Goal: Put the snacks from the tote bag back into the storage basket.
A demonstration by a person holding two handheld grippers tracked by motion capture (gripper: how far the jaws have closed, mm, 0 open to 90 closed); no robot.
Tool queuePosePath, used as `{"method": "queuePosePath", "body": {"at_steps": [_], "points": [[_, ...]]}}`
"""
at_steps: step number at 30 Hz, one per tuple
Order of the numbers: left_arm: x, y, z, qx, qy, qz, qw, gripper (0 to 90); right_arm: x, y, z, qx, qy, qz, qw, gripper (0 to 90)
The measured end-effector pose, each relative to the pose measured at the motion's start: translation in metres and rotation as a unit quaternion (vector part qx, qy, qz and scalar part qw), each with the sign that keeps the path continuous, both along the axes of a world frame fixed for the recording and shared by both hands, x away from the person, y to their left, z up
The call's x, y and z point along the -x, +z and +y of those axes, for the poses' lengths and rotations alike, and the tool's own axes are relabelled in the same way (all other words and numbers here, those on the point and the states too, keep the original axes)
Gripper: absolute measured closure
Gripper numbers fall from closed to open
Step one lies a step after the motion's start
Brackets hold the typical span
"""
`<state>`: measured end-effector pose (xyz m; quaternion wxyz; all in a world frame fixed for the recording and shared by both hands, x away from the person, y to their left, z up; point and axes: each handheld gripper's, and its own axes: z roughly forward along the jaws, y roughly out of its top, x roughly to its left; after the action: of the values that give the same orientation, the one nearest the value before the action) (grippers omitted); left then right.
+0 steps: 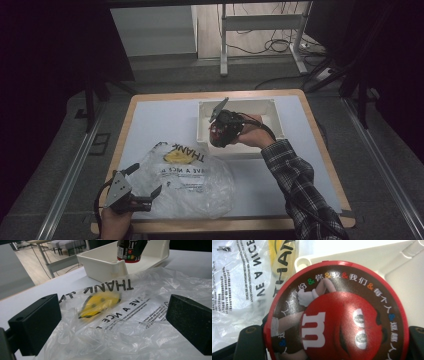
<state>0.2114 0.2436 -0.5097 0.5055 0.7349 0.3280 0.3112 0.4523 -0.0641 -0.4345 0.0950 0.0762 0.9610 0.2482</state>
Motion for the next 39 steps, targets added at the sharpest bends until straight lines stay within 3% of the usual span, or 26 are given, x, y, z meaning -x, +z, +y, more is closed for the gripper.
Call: {"method": "queuePosePath", "body": {"at_steps": [19, 39], "points": [[0.0, 0.0, 0.0, 0.001, 0.002, -0.001, 1.0, 0.0, -0.021, -0.014, 0.007, 0.006, 0.004, 0.01, 0.9999, 25.7], [0.0, 0.0, -0.001, -0.008, -0.001, 0.001, 1.0, 0.0, -0.029, -0.029, 0.016, 0.018, 0.011, 0.013, 0.9997, 25.7]]}}
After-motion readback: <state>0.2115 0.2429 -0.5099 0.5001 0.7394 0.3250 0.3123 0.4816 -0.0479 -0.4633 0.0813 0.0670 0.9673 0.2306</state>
